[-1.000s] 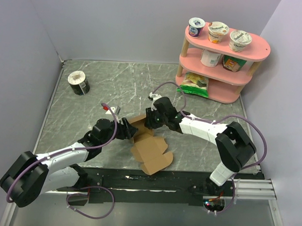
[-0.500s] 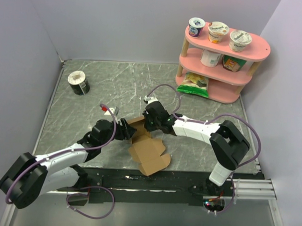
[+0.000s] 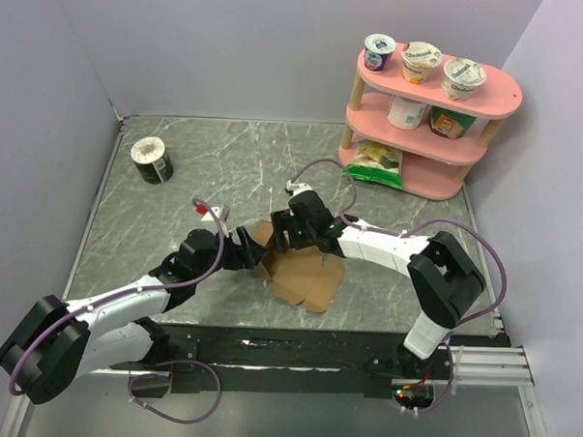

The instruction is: Fold the paper box

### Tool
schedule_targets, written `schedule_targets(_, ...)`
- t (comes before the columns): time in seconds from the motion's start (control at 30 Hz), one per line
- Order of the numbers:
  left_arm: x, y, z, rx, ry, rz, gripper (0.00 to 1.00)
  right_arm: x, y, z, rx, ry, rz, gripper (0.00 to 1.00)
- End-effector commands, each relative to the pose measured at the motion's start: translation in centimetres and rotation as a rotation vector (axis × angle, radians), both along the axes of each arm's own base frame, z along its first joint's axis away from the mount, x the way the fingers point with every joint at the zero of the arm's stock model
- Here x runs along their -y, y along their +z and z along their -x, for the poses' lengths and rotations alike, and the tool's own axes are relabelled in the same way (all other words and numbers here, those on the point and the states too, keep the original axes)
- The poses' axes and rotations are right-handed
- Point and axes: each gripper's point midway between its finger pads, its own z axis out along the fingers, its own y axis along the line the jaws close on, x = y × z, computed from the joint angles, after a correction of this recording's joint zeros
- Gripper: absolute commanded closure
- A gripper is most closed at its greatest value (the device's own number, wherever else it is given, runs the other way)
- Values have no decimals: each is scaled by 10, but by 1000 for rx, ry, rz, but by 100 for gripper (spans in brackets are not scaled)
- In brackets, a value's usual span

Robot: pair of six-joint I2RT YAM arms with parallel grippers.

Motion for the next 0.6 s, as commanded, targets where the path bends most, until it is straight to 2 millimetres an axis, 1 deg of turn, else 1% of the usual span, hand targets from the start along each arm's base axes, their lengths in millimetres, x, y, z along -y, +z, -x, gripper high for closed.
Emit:
schedule_targets(0.0,2,22,-15,4,59,34,10,2,44,2,51,37,-75,10)
schedule_targets(0.03,3,22,-14,-2,57,37,7,4,47,5,49,38,-72,8)
schedule_targets(0.07,3,24,-15,0,57,36,2,9,55,10,52,39,-74,6)
schedule_targets(0.1,2,25,-15,1,60,33,1,13,57,14,45,37,-70,6)
schedule_targets(0.13,2,30,-17,13,61,30,1,16,59,18,41,34,-70,5)
schedule_targets(0.17,0,29,-16,7,63,15,4,24,66,23,30,18,-77,5)
schedule_targets(0.23,-2,42,-18,41,65,11,4,35,63,32,-4,-1,-83,5)
schedule_targets(0.27,-5,42,-18,38,71,-5,4,39,69,37,-18,-14,-118,5)
schedule_targets(0.3,-6,45,-18,49,68,-18,4,47,59,45,-50,-20,-111,5)
schedule_targets(0.33,-5,53,-21,62,66,-21,4,52,57,49,-60,-30,-112,5)
schedule_targets(0.37,-4,55,-22,65,57,-32,4,57,61,53,-58,-44,-131,5)
schedule_targets(0.4,-4,50,-23,62,46,-73,4,67,51,57,-83,-67,-121,5)
schedule_targets(0.43,-2,57,-27,74,40,-82,4,71,52,61,-90,-69,-137,5)
schedule_targets(0.47,-1,60,-28,83,38,-100,4,78,43,66,-111,-84,-130,5)
schedule_targets(0.5,-3,53,-29,77,29,-153,4,83,40,67,-118,-101,-130,5)
schedule_targets(0.53,0,62,-32,101,26,-167,4,87,40,69,-116,-106,-137,5)
schedule_targets(0.57,5,64,-28,111,13,-199,3,92,32,74,-134,-119,-125,5)
